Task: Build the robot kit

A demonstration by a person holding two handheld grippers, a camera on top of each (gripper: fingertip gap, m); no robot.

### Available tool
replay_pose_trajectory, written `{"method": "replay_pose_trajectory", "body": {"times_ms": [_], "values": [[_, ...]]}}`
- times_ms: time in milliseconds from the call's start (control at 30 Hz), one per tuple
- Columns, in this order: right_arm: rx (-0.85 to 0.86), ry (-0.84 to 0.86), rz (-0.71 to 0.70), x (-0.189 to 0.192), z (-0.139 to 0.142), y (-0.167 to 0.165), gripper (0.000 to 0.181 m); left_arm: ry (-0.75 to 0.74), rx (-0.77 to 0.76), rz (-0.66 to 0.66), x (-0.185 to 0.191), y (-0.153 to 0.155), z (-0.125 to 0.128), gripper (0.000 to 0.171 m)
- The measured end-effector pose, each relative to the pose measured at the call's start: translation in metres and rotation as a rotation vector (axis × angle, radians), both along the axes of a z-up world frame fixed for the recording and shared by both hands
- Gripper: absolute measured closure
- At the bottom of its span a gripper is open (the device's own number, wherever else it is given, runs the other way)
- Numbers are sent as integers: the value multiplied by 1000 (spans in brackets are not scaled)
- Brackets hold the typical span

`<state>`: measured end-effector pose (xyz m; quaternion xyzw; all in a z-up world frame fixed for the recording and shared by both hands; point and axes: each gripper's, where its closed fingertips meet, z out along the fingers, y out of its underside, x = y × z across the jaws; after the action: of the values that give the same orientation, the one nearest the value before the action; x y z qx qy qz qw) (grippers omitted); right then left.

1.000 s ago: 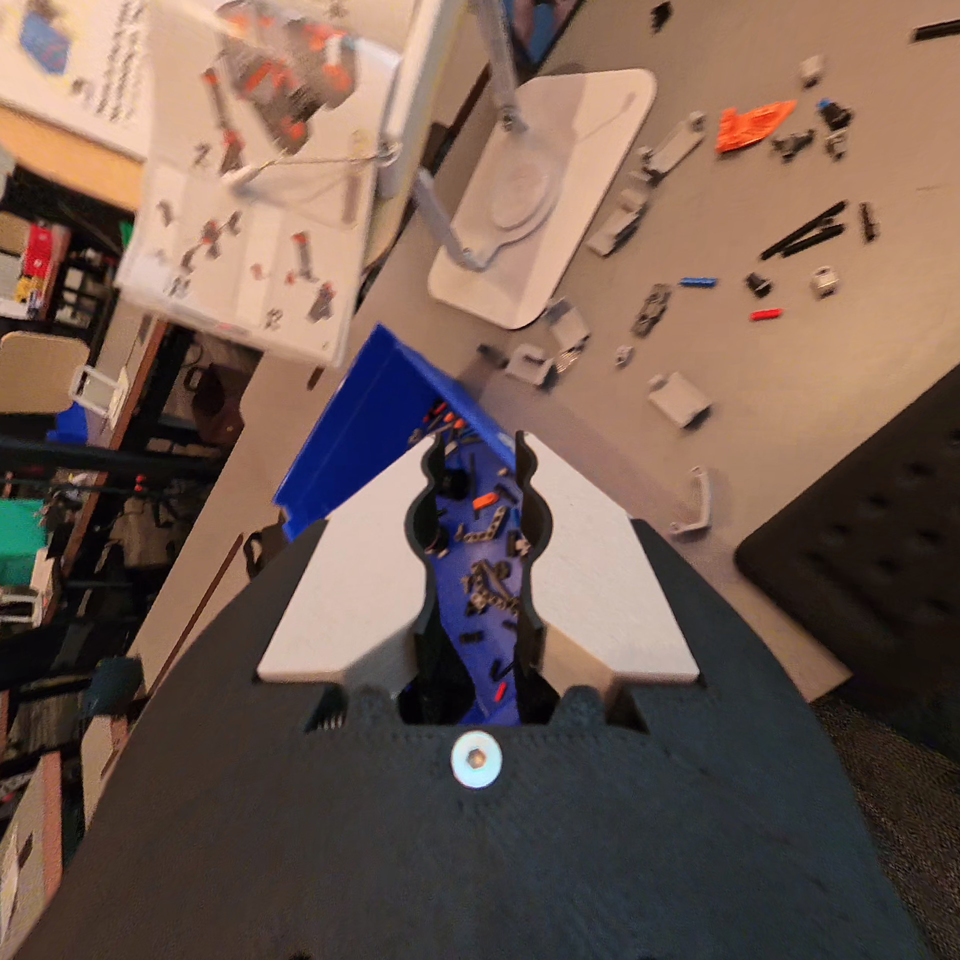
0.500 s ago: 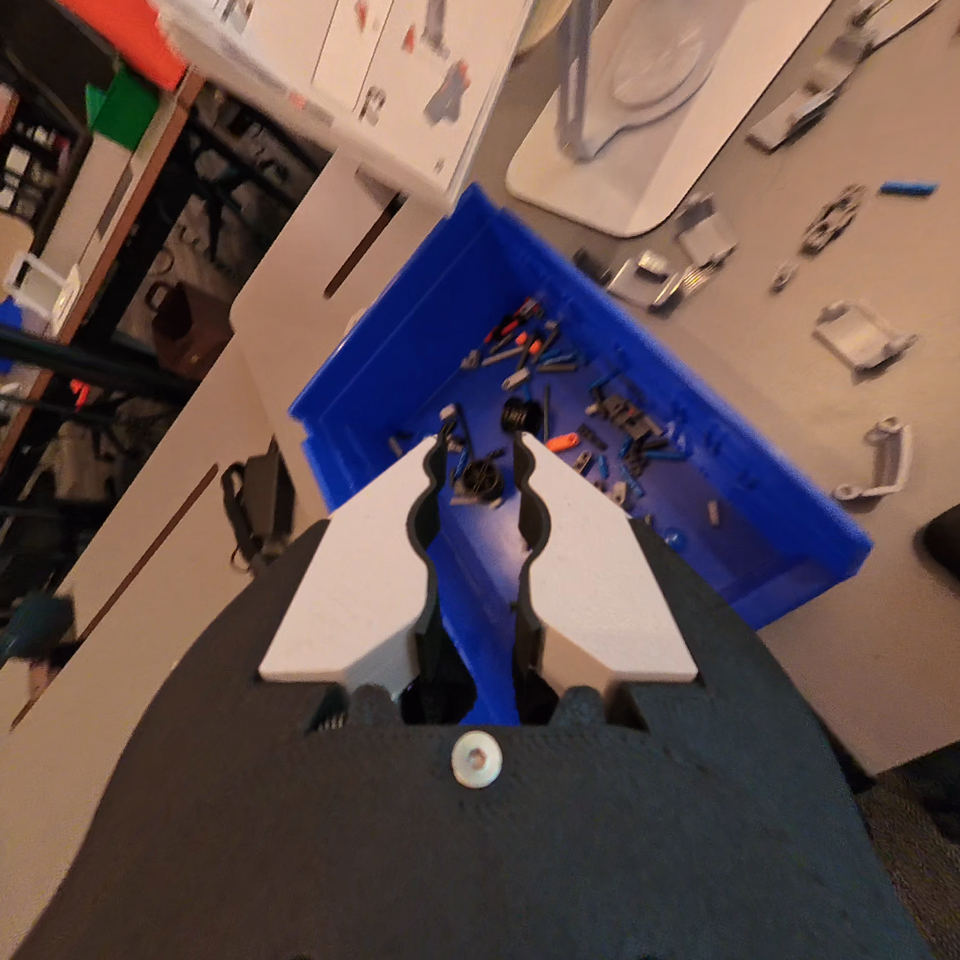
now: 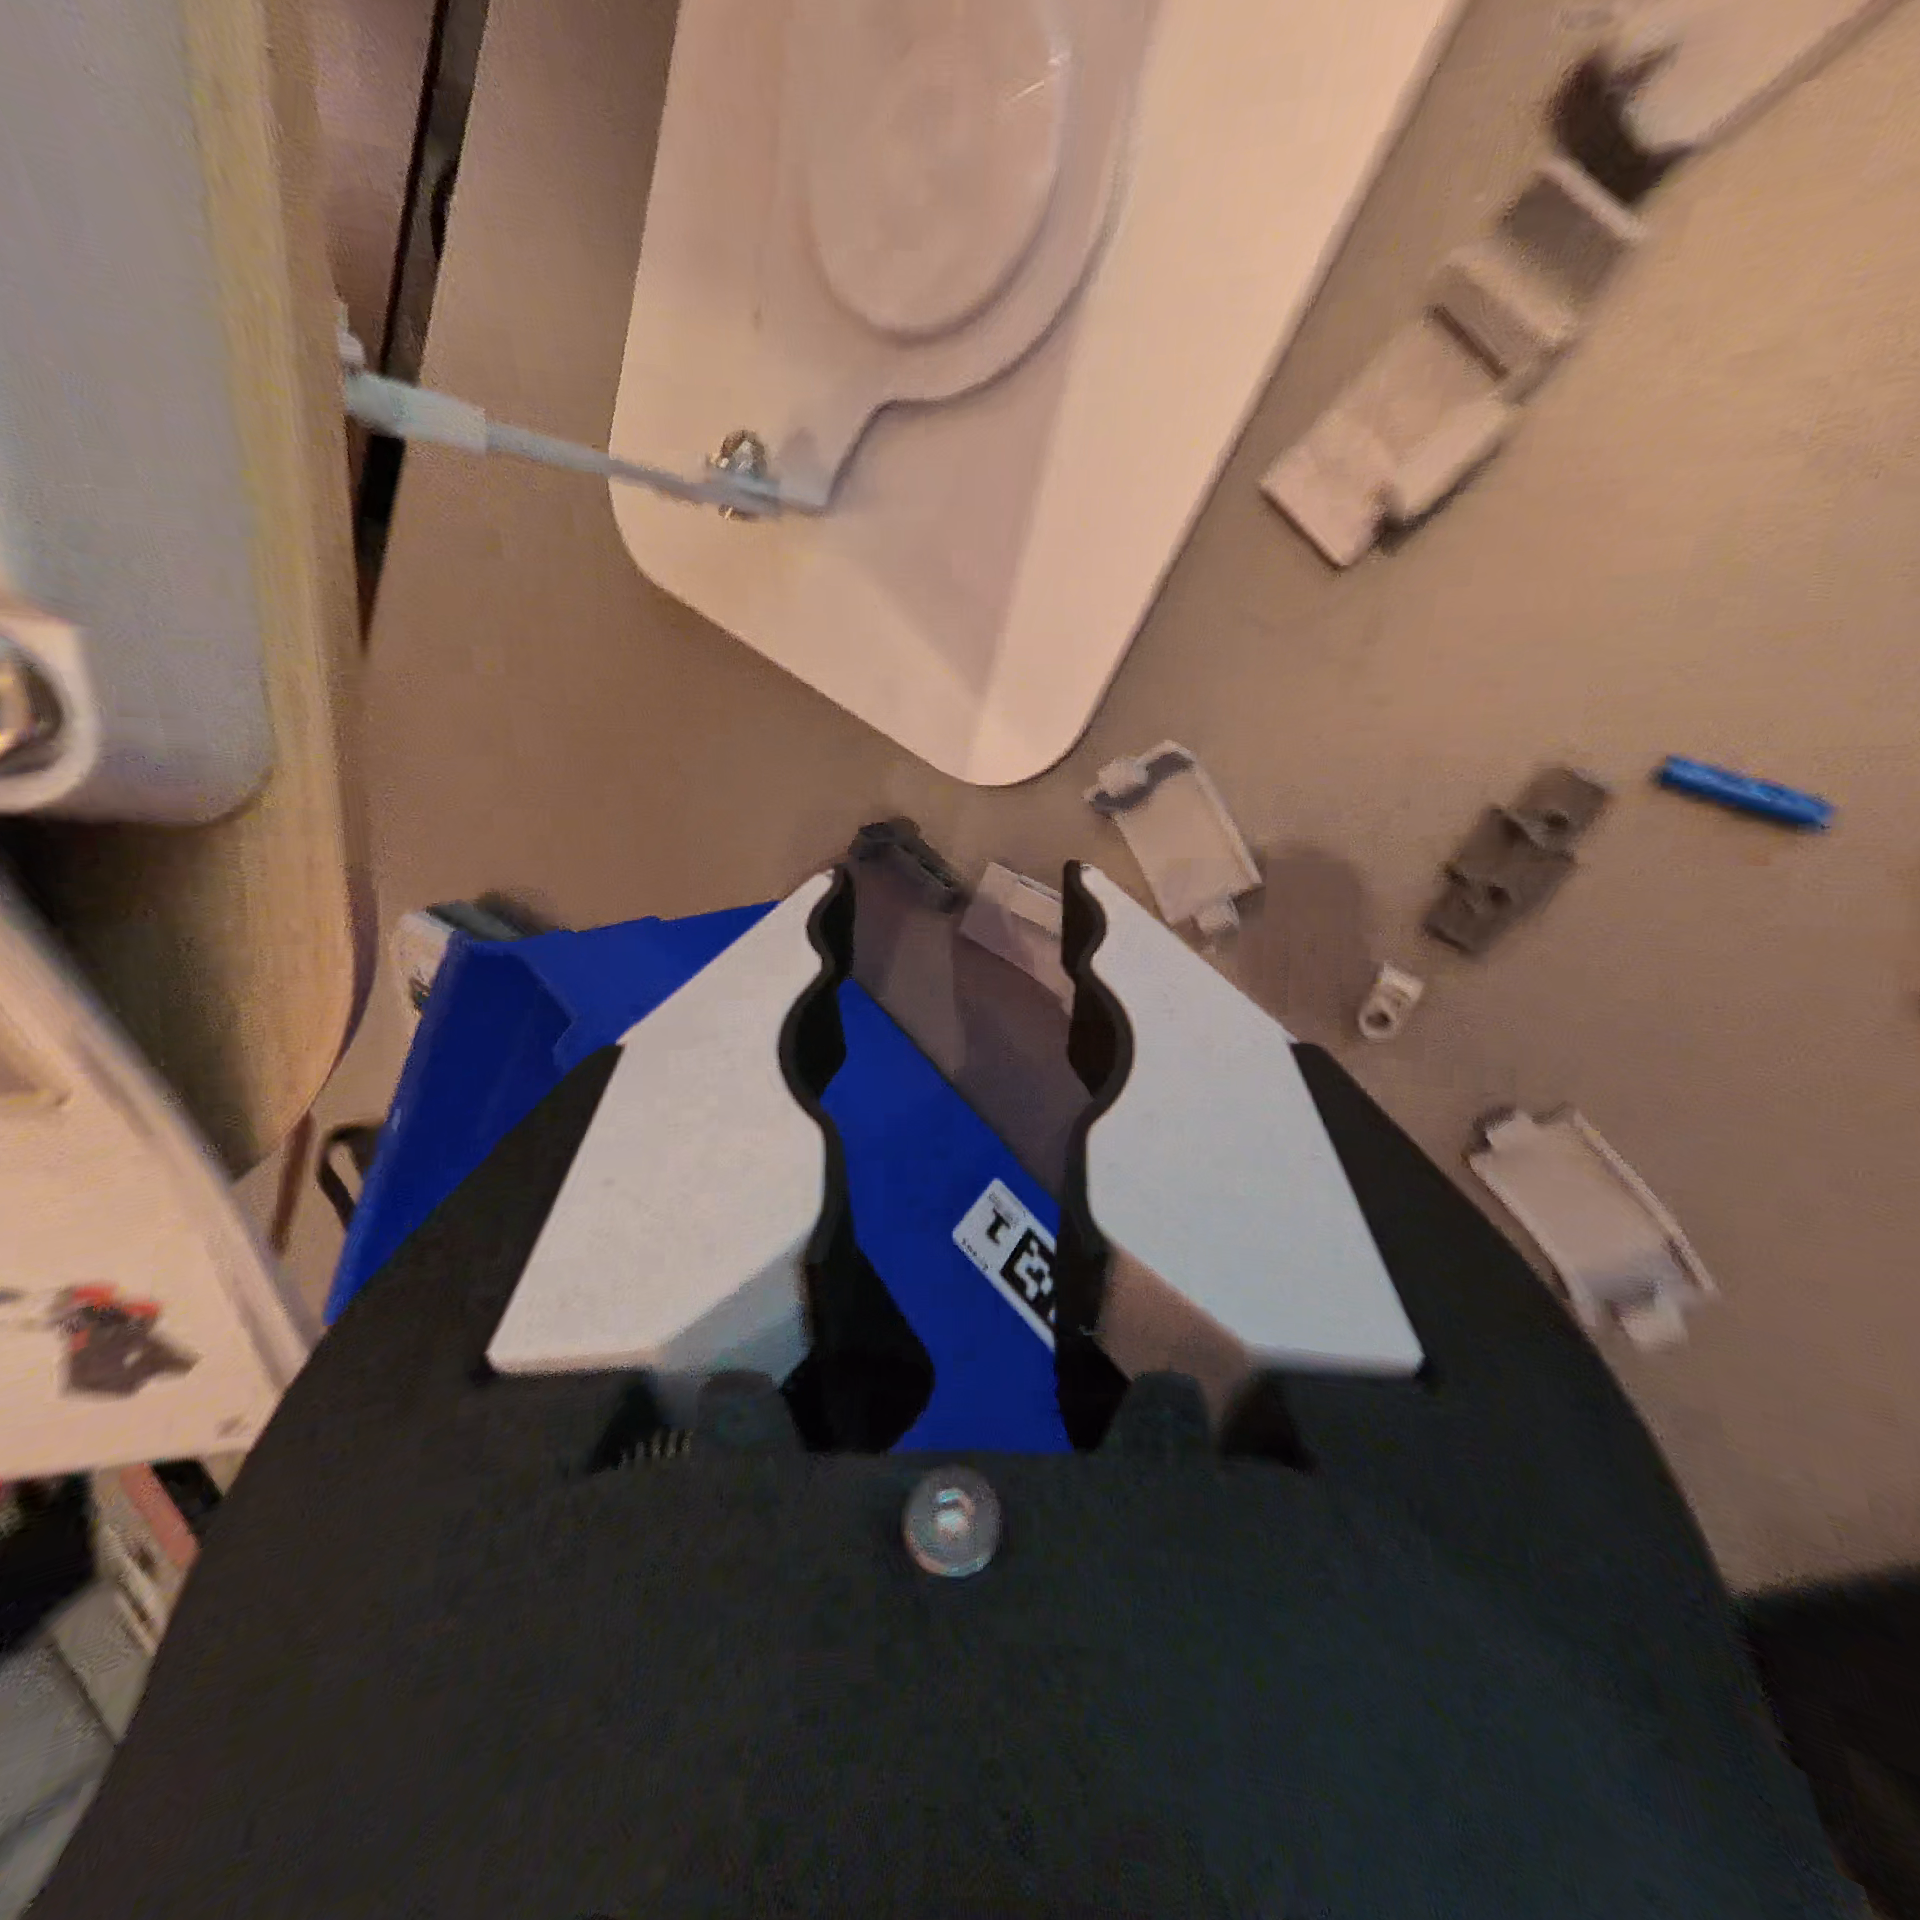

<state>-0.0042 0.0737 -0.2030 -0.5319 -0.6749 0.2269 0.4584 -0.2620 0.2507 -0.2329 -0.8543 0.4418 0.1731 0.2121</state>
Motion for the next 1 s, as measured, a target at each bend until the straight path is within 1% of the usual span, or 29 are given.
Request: {"method": "replay_pose_trajectory", "body": {"times_ms": [33,67,100,167,200,267,300,333,367,400,433,500,567,600,667,733,800,833,867,933,1000], "values": [[0,8,9,2,1,-3,152,-14,-21,47,-3,4,-7,131],[1,19,18,5,2,-7,152,-41,-40,100,-5,7,-13,124],[1,31,27,8,3,-10,152,-83,-32,158,-5,13,-16,124],[2,62,47,15,7,-16,152,-98,-26,233,-10,19,-21,122],[1,82,58,18,9,-20,152,-112,-10,275,-13,23,-23,123],[4,111,81,24,12,-27,152,-133,26,350,-21,28,-27,133],[14,117,85,27,13,-29,152,-85,69,367,-29,31,-25,134],[21,127,88,31,15,-30,152,-84,83,387,-30,32,-24,138],[23,144,92,34,18,-32,152,-126,66,399,-23,30,-27,148],[21,166,99,36,21,-34,152,-130,64,408,-21,29,-29,150],[19,187,108,39,25,-37,152,-103,91,420,-24,32,-27,147],[26,217,123,44,31,-43,153,-133,109,444,-20,36,-27,144],[31,232,133,48,33,-48,153,-96,161,470,-29,39,-23,139],[36,234,137,50,33,-50,153,-122,148,483,-26,35,-26,137],[52,235,136,53,32,-53,153,-91,198,484,-30,29,-25,128],[55,238,139,55,32,-56,153,-144,210,493,-25,21,-31,130],[57,243,145,56,32,-58,153,-182,289,536,-32,26,-27,133],[57,246,147,56,33,-60,153,-234,268,558,-30,25,-34,132],[54,248,151,56,33,-61,153,-257,254,575,-30,25,-40,129],[50,252,157,56,33,-62,153,-235,291,603,-39,29,-45,131],[49,257,160,56,33,-64,153,-252,311,633,-44,32,-47,132]]}}
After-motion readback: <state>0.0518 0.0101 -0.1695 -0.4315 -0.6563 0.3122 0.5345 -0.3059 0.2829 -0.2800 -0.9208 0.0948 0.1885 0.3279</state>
